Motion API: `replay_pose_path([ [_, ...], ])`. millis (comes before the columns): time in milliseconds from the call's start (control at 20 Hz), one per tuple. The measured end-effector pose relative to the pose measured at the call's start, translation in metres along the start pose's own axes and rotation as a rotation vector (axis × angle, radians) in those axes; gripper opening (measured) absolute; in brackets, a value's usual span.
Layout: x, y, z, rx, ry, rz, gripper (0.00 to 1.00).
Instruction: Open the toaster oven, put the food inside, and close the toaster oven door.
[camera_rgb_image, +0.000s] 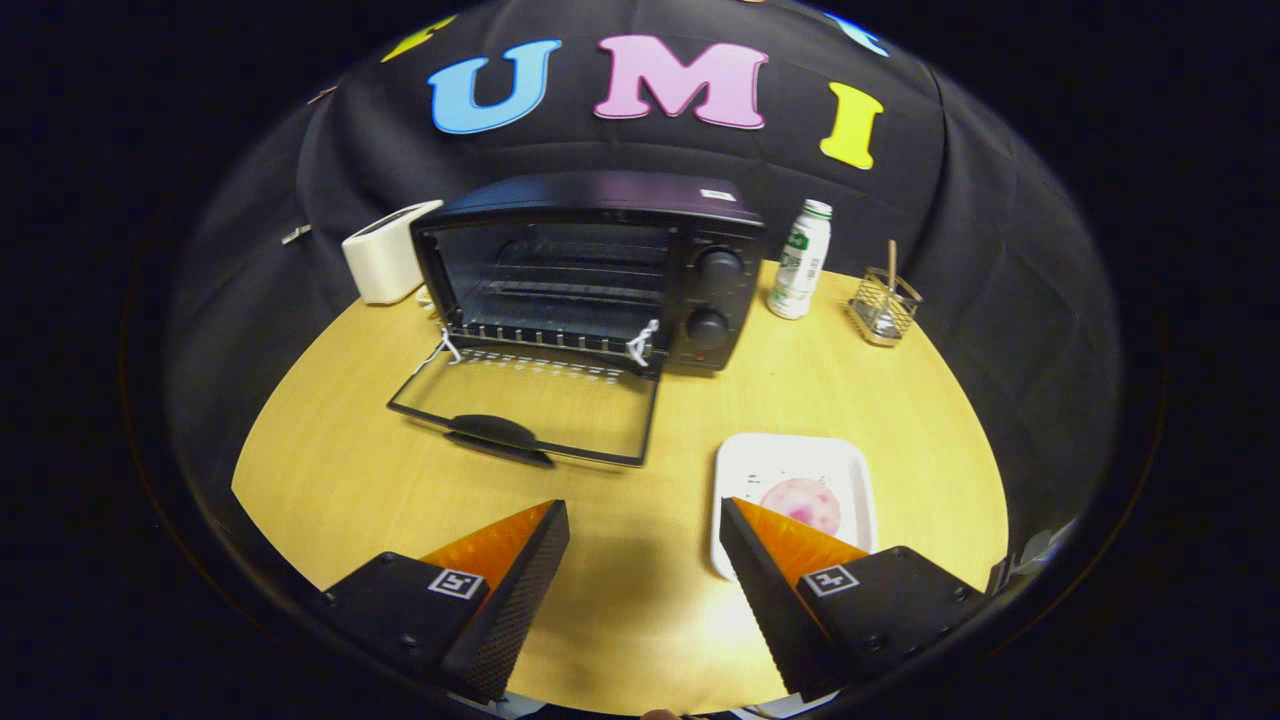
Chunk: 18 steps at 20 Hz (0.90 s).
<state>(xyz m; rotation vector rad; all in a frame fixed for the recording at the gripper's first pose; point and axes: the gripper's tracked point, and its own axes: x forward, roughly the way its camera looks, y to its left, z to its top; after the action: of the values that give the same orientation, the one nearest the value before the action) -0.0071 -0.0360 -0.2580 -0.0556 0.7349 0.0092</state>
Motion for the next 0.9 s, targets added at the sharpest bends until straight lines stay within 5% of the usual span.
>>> replay_pose_path([
  [400, -0.003, -0.133, -0.016, 0.236, 0.134, -0.08, 0.99],
  [900, 0.043, -0.187, -0.063, 0.128, 0.342, -0.008, 0.99],
])
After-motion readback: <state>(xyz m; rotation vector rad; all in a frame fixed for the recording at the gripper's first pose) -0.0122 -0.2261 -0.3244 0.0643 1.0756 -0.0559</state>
